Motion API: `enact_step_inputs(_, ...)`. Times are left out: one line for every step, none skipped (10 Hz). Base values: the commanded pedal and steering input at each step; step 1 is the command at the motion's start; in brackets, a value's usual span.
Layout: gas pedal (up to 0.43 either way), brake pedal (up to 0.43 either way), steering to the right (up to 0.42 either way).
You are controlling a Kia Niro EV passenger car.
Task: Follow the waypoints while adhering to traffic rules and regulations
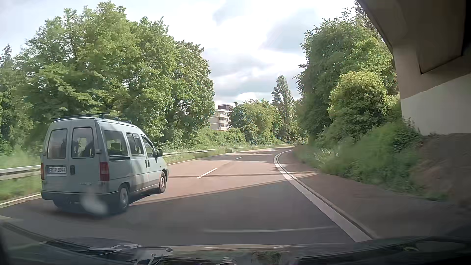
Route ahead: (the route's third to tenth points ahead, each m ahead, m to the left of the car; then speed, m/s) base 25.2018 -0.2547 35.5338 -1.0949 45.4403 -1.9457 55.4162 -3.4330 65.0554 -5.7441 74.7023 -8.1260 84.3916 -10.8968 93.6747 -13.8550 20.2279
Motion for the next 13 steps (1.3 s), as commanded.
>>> enact_step_inputs(0.11, 0.0, 0.015)
enact_step_inputs(0.118, 0.0, 0.015)
enact_step_inputs(0.118, 0.0, 0.015)
enact_step_inputs(0.118, 0.0, 0.015)
enact_step_inputs(0.118, 0.0, 0.016)
enact_step_inputs(0.118, 0.0, 0.016)
enact_step_inputs(0.118, 0.0, 0.017)
enact_step_inputs(0.118, 0.0, 0.018)
enact_step_inputs(0.118, 0.0, 0.019)
enact_step_inputs(0.118, 0.0, 0.021)
enact_step_inputs(0.118, 0.0, 0.022)
enact_step_inputs(0.118, 0.0, 0.023)
enact_step_inputs(0.118, 0.0, 0.023)
